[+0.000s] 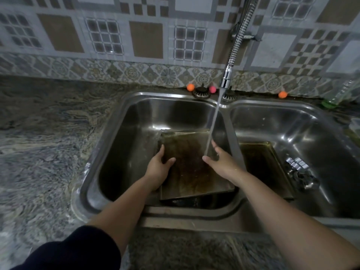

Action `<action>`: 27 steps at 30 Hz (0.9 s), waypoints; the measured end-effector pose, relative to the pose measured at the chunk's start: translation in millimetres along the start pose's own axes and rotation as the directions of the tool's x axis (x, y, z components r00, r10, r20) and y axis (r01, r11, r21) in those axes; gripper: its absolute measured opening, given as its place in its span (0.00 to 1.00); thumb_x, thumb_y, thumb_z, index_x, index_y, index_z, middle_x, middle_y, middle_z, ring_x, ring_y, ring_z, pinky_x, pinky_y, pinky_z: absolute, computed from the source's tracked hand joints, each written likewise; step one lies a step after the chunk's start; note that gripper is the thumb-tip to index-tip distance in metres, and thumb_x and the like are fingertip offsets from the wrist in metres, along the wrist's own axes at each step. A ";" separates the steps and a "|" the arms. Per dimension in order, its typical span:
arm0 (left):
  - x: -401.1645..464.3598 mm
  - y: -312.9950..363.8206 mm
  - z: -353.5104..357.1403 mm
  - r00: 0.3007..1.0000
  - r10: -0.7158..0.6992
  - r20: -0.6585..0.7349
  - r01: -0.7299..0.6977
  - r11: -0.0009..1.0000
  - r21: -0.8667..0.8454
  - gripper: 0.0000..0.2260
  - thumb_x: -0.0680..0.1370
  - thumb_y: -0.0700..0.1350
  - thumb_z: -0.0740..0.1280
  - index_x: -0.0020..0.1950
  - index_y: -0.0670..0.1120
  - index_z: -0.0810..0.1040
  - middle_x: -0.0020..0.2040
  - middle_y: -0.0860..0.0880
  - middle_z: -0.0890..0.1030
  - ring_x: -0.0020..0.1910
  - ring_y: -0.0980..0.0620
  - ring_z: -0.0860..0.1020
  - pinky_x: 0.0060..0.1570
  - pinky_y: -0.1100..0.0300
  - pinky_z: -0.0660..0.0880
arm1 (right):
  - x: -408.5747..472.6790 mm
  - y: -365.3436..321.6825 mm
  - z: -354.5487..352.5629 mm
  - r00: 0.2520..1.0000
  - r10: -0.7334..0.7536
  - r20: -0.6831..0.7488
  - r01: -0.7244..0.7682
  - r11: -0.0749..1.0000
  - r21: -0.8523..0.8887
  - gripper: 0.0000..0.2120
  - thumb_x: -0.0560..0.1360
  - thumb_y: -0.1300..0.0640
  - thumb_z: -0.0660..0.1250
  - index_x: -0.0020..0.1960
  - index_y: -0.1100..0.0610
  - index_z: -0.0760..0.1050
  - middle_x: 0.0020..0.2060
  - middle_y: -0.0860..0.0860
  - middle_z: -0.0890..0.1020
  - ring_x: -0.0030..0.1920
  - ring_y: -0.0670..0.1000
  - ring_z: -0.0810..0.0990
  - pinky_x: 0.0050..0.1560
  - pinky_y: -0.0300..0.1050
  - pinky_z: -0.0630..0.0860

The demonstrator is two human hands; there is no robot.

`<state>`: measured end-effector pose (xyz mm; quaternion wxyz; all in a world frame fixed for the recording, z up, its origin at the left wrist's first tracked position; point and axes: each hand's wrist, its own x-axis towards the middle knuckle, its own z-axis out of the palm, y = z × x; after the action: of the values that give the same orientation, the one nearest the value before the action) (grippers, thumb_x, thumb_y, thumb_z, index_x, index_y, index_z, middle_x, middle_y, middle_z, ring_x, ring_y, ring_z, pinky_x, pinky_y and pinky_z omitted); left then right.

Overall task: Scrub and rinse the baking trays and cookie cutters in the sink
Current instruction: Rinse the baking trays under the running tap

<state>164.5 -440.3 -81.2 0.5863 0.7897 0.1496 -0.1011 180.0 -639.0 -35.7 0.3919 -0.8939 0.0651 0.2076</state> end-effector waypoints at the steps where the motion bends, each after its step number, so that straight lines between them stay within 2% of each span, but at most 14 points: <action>1: 0.6 -0.2 -0.5 1.000 0.016 -0.027 -0.017 0.999 -0.039 0.31 0.80 0.45 0.63 0.78 0.54 0.51 0.73 0.48 0.66 0.70 0.47 0.68 0.69 0.50 0.67 | 3.2 0.8 1.6 1.000 0.003 0.013 -0.003 0.998 -0.062 0.33 0.80 0.45 0.59 0.78 0.43 0.44 0.76 0.51 0.60 0.74 0.55 0.62 0.70 0.52 0.63; 4: 3.3 0.7 -3.6 0.995 0.057 -0.077 -0.065 0.991 -0.113 0.34 0.79 0.42 0.64 0.78 0.58 0.48 0.72 0.50 0.68 0.70 0.48 0.68 0.69 0.47 0.67 | 11.4 1.7 8.5 0.999 0.025 0.034 -0.016 0.968 -0.252 0.31 0.80 0.41 0.54 0.77 0.39 0.41 0.78 0.55 0.48 0.76 0.59 0.54 0.73 0.58 0.58; 6: 5.3 3.5 -6.2 0.991 0.074 -0.113 -0.085 0.992 -0.098 0.35 0.79 0.42 0.64 0.78 0.56 0.48 0.71 0.49 0.70 0.69 0.48 0.69 0.69 0.48 0.67 | 14.5 -1.1 12.1 0.999 0.011 0.052 0.009 0.931 -0.366 0.29 0.81 0.40 0.52 0.77 0.38 0.41 0.78 0.55 0.41 0.77 0.62 0.45 0.74 0.60 0.52; 9: 5.1 11.5 -9.3 0.968 0.177 -0.176 -0.174 0.984 0.035 0.31 0.79 0.43 0.65 0.78 0.54 0.54 0.68 0.49 0.74 0.67 0.50 0.72 0.65 0.54 0.68 | 19.9 -11.9 14.6 0.996 -0.025 0.090 0.056 0.931 -0.362 0.28 0.81 0.39 0.49 0.77 0.40 0.44 0.77 0.58 0.40 0.76 0.61 0.37 0.74 0.60 0.45; 11: 2.8 18.2 -11.2 0.937 0.281 -0.208 -0.264 0.959 0.107 0.29 0.79 0.42 0.65 0.77 0.55 0.57 0.66 0.51 0.75 0.65 0.54 0.72 0.62 0.58 0.68 | 21.8 -22.6 12.6 0.996 -0.056 0.067 0.066 0.985 -0.160 0.28 0.81 0.39 0.49 0.77 0.41 0.45 0.78 0.57 0.44 0.77 0.60 0.41 0.74 0.59 0.48; 13: 0.8 23.2 -13.1 0.897 0.376 -0.233 -0.341 0.923 0.178 0.30 0.78 0.41 0.65 0.76 0.57 0.57 0.66 0.54 0.75 0.63 0.58 0.72 0.61 0.63 0.68 | 26.3 -34.3 4.5 0.999 -0.044 0.029 0.038 0.982 0.184 0.29 0.81 0.40 0.50 0.78 0.44 0.45 0.78 0.53 0.51 0.77 0.59 0.52 0.72 0.58 0.56; 16: -4.9 26.5 -12.3 0.810 0.535 -0.242 -0.440 0.826 0.353 0.32 0.78 0.41 0.66 0.76 0.60 0.56 0.65 0.55 0.76 0.62 0.57 0.75 0.59 0.65 0.70 | 41.0 -50.1 -17.3 0.991 0.084 0.106 -0.131 0.791 0.597 0.35 0.77 0.32 0.50 0.78 0.43 0.41 0.78 0.53 0.52 0.75 0.63 0.54 0.68 0.68 0.56; 18: -9.0 27.6 -6.9 0.732 0.654 -0.190 -0.513 0.713 0.477 0.32 0.78 0.40 0.65 0.76 0.61 0.55 0.65 0.52 0.76 0.59 0.52 0.77 0.57 0.58 0.75 | 43.9 -63.7 -37.4 0.985 0.102 0.138 -0.170 0.695 0.698 0.40 0.72 0.26 0.50 0.78 0.43 0.46 0.78 0.55 0.53 0.75 0.66 0.54 0.65 0.75 0.56; 21: -15.8 30.4 5.2 0.644 0.763 -0.055 -0.608 0.555 0.568 0.35 0.78 0.40 0.64 0.76 0.65 0.50 0.68 0.53 0.74 0.55 0.50 0.80 0.48 0.52 0.79 | 51.2 -85.6 -59.4 0.986 0.119 0.119 -0.168 0.665 0.727 0.43 0.68 0.25 0.57 0.76 0.47 0.59 0.75 0.54 0.61 0.74 0.65 0.59 0.65 0.74 0.57; 22: -16.3 30.3 9.8 0.631 0.776 0.005 -0.626 0.505 0.594 0.37 0.78 0.39 0.63 0.75 0.66 0.47 0.69 0.54 0.72 0.54 0.50 0.81 0.46 0.51 0.80 | 54.6 -90.1 -63.1 0.983 0.122 0.135 -0.182 0.661 0.728 0.40 0.67 0.27 0.61 0.72 0.50 0.67 0.71 0.54 0.69 0.70 0.63 0.66 0.66 0.72 0.59; 23: -16.5 30.0 14.7 0.626 0.777 0.063 -0.634 0.460 0.621 0.39 0.78 0.39 0.63 0.75 0.67 0.43 0.71 0.55 0.70 0.51 0.49 0.81 0.43 0.51 0.80 | 57.5 -93.6 -65.5 0.982 0.114 0.150 -0.187 0.665 0.723 0.33 0.67 0.32 0.66 0.63 0.52 0.74 0.63 0.55 0.76 0.63 0.61 0.74 0.66 0.69 0.63; 24: -16.2 29.5 19.5 0.626 0.773 0.107 -0.631 0.421 0.651 0.41 0.78 0.38 0.63 0.75 0.67 0.40 0.72 0.56 0.68 0.48 0.48 0.82 0.40 0.51 0.80 | 60.5 -95.0 -66.8 0.985 0.108 0.132 -0.170 0.678 0.716 0.22 0.67 0.39 0.69 0.53 0.53 0.77 0.52 0.55 0.80 0.53 0.59 0.77 0.66 0.65 0.67; 26: -14.4 30.4 27.3 0.614 0.777 0.139 -0.606 0.352 0.713 0.43 0.77 0.39 0.64 0.75 0.65 0.37 0.73 0.56 0.67 0.43 0.48 0.83 0.33 0.53 0.80 | 59.8 -96.8 -70.4 0.992 0.119 0.034 -0.111 0.740 0.663 0.05 0.70 0.54 0.68 0.41 0.55 0.74 0.38 0.54 0.75 0.39 0.56 0.74 0.57 0.55 0.74; 27: -13.2 31.6 29.9 0.607 0.781 0.146 -0.600 0.330 0.728 0.40 0.77 0.42 0.64 0.76 0.64 0.39 0.72 0.56 0.69 0.41 0.49 0.83 0.30 0.55 0.79 | 52.7 -97.3 -73.2 0.992 0.129 0.010 -0.106 0.766 0.635 0.06 0.74 0.60 0.63 0.38 0.57 0.72 0.35 0.54 0.73 0.35 0.55 0.72 0.48 0.51 0.76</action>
<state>163.8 -479.0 -57.1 0.1915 0.9417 -0.1886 0.2026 278.3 -623.3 52.0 0.6549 -0.7073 0.1938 0.1824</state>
